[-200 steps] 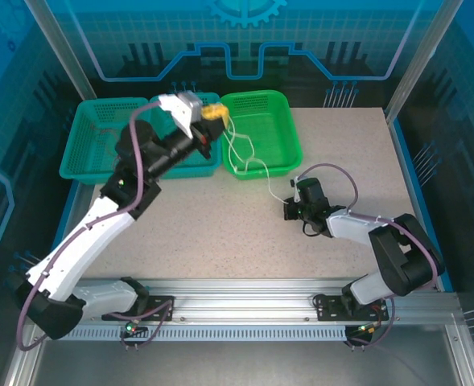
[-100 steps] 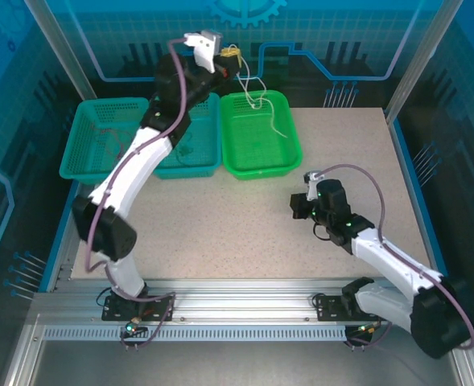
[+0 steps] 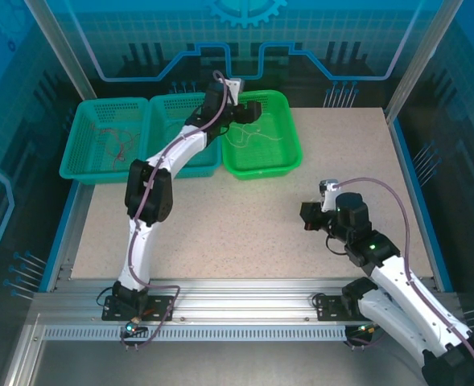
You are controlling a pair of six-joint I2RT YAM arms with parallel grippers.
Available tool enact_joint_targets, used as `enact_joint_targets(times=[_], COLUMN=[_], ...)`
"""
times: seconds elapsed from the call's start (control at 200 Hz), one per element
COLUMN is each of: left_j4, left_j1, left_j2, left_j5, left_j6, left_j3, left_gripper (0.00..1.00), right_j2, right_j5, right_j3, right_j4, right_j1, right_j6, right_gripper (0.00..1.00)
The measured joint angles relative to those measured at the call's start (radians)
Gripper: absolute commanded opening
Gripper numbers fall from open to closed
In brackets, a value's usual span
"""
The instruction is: Untangle the cables
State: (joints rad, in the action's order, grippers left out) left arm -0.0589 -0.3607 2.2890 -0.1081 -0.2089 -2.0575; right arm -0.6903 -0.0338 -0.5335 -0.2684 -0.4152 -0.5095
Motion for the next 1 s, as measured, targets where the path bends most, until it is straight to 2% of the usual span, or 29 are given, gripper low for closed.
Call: enact_joint_targets(times=[0.13, 0.315, 0.455, 0.58, 0.715, 0.865, 1.0], left_j4=[0.005, 0.124, 0.281, 0.367, 0.412, 0.49, 0.569], left_j1=[-0.009, -0.053, -0.147, -0.276, -0.387, -0.424, -0.461], left_j2=[-0.086, -0.41, -0.664, -0.818, -0.868, -0.847, -0.795], left_j5=[0.007, -0.034, -0.108, -0.155, -0.211, -0.278, -0.294], left_j6=[0.001, -0.003, 0.002, 0.089, 0.191, 0.217, 0.237], left_j3=[0.063, 0.361, 0.605, 0.814, 1.007, 1.155, 1.195], left_gripper=[0.9, 0.93, 0.95, 0.96, 0.95, 0.96, 0.95], right_j2=[-0.008, -0.096, -0.147, -0.177, -0.207, -0.247, -0.285], right_j5=[0.004, 0.002, -0.005, -0.024, -0.072, -0.123, -0.173], right_j3=[-0.003, -0.056, -0.106, -0.146, -0.19, -0.23, -0.258], right_j4=[-0.016, -0.023, -0.018, -0.017, -0.013, -0.014, -0.019], right_j1=[0.0, 0.0, 0.0, 0.004, 0.011, 0.034, 0.092], right_j6=[0.0, 0.004, 0.013, 0.012, 0.007, -0.062, -0.194], right_gripper=[0.0, 0.0, 0.0, 0.0, 0.0, 0.0, 0.0])
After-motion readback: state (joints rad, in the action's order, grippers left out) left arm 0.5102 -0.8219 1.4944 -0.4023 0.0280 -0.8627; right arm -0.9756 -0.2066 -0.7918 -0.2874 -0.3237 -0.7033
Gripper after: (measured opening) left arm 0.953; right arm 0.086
